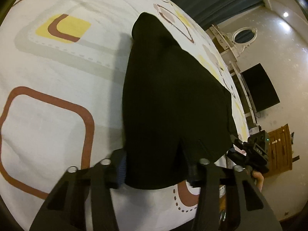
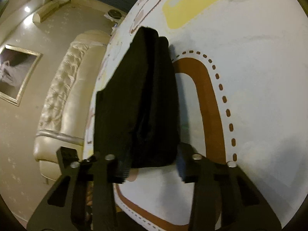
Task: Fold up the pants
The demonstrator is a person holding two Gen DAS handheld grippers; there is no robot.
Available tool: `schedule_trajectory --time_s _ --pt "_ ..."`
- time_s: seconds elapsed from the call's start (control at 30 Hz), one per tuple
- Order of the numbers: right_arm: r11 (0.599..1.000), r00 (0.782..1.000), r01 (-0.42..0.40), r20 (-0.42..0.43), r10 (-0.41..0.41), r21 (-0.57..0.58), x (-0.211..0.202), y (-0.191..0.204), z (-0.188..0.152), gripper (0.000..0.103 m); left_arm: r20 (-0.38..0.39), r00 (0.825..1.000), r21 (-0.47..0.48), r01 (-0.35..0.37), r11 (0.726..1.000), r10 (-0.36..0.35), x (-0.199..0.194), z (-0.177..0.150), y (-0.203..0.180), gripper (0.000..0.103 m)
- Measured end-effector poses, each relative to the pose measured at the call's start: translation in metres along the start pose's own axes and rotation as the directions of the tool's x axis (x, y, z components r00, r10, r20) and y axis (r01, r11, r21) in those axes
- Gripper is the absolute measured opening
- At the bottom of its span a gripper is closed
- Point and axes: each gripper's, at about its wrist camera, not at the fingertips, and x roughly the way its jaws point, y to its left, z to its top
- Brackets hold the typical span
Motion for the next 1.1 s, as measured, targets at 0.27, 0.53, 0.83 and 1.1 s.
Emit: schedule_trajectory --time_s 0.27,0.53,0.83,1.1 --pt "0.999 0.999 -0.043 0.007 0.043 -0.025 -0.026 0.014 -0.02 0.03 0.006 0.999 0.023 -0.036 0.999 0.036 -0.023 -0.013 -0.02 0.031" --pt "0.997 0.998 -0.055 -0.007 0.055 0.052 -0.018 -0.019 -0.039 0.03 0.002 0.999 0.046 -0.036 0.998 0.036 -0.014 -0.025 -0.007 0.033" --pt "0.999 0.999 -0.035 0.003 0.035 0.028 -0.026 -0.02 -0.047 0.04 0.038 0.993 0.114 -0.114 0.987 0.11 -0.019 -0.033 -0.012 0.05" --pt "0.999 0.999 0.043 0.014 -0.042 -0.019 -0.042 -0.008 -0.064 0.062 0.152 0.95 0.123 -0.293 0.948 0.273 -0.036 -0.058 -0.025 0.082"
